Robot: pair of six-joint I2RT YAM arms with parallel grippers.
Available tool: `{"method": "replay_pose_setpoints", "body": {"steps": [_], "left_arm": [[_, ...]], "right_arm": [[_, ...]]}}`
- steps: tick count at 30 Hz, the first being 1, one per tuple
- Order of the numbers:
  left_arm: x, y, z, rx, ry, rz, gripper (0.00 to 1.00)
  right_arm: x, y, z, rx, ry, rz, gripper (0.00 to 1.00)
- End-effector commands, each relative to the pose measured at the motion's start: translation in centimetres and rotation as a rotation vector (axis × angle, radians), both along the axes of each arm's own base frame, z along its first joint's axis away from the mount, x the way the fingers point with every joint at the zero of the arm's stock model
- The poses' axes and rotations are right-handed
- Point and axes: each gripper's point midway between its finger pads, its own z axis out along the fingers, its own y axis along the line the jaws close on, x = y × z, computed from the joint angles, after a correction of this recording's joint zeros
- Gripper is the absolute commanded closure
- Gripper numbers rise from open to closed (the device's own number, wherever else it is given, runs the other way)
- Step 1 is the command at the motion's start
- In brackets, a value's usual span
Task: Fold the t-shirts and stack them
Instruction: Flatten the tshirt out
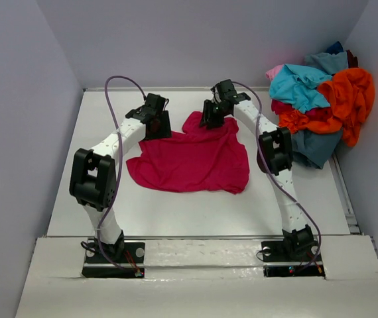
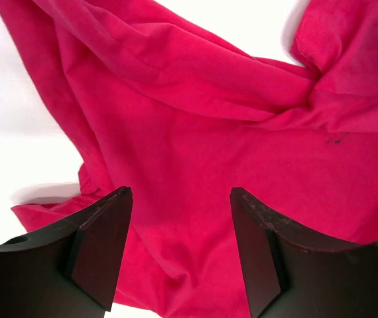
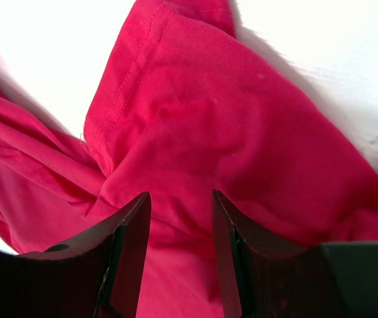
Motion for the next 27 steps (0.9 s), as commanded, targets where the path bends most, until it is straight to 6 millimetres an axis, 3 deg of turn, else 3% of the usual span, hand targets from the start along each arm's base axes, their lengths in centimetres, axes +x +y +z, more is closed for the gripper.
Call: {"method": "replay_pose_setpoints", "body": {"steps": [1,7,14,27], "left_arm": [[-0.4,-1.4,0.4,-0.062,0.014,-0.029,0.29],[0.2,-2.9,-0.8,-0.107,0.046,-0.064,0.28],[-0.9,-4.6,-3.8,-0.202,0.131,-0.109,0.29],[-2.3,-4.4,-5.4,-0.286,0.197,-0.119,0.28]], "right_arm": [[1.4,2.2,1.9,0.087,-0.068,0.041,0.53],[1.3,2.0,0.7,0.067,-0.053,0.033,0.53],[0.8,1.1,-0.4,0.016,-0.04,0.031,0.52],[0.0,-1.0,-2.9,-0.072,0.034,-0.028,0.48]]}}
